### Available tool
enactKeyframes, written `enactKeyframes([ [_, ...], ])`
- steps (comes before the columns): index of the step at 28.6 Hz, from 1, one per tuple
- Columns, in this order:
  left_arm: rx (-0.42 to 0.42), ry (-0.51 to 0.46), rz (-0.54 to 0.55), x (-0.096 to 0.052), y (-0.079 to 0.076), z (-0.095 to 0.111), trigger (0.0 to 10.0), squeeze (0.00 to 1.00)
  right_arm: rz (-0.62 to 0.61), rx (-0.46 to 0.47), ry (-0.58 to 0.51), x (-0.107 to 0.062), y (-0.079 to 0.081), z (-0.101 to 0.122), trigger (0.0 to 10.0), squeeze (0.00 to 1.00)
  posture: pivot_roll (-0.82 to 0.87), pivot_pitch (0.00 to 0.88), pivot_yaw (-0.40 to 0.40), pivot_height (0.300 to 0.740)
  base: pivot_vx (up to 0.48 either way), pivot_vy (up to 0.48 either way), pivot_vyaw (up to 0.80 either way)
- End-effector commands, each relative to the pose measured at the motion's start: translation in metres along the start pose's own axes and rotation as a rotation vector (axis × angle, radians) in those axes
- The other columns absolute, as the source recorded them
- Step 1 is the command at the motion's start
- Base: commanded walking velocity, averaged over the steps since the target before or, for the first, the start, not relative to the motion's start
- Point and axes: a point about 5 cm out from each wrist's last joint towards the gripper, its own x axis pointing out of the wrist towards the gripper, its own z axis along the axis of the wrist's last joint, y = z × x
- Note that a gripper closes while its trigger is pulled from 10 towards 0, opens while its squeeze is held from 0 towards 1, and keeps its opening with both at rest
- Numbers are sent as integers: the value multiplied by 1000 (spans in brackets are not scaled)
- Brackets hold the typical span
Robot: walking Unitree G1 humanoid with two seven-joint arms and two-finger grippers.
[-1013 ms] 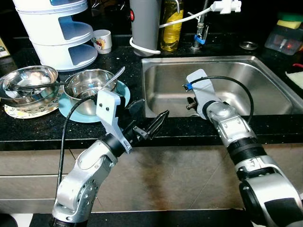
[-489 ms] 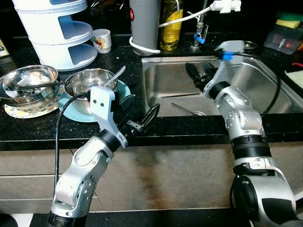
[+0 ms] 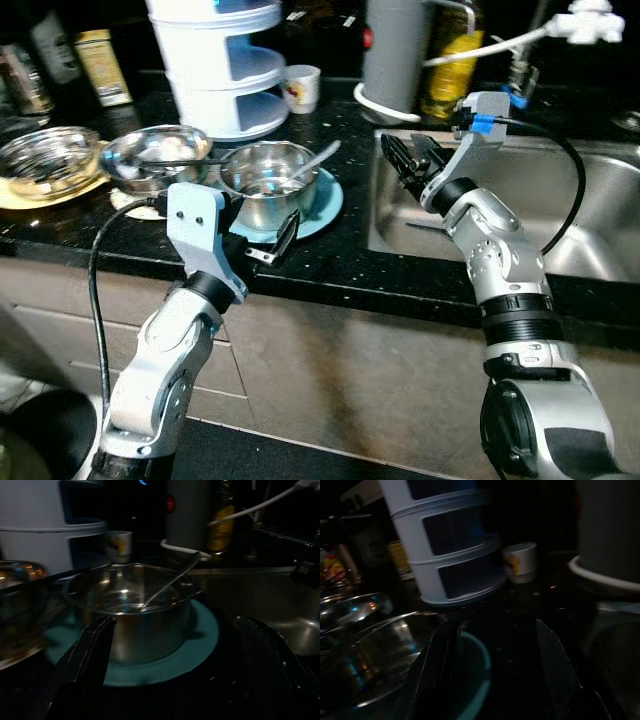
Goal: Kitchen organization
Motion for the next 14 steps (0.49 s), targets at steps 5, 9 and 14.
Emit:
enactKeyframes([
  [5, 10, 10, 16, 0, 1, -4, 10000, 0, 10, -10, 6, 4, 5, 3, 10000, 0, 55, 0, -11, 740, 0, 0, 800],
  [9, 12, 12, 25, 1, 3, -5, 10000, 0, -8, -21, 8, 4, 4, 3, 10000, 0, 55, 0, -11, 740, 0, 0, 800],
  [14, 22, 22, 35, 0, 5, -6, 10000, 0, -63, -3, -7, 4, -2, 4, 10000, 0, 59, 0, -11, 740, 0, 0, 800],
])
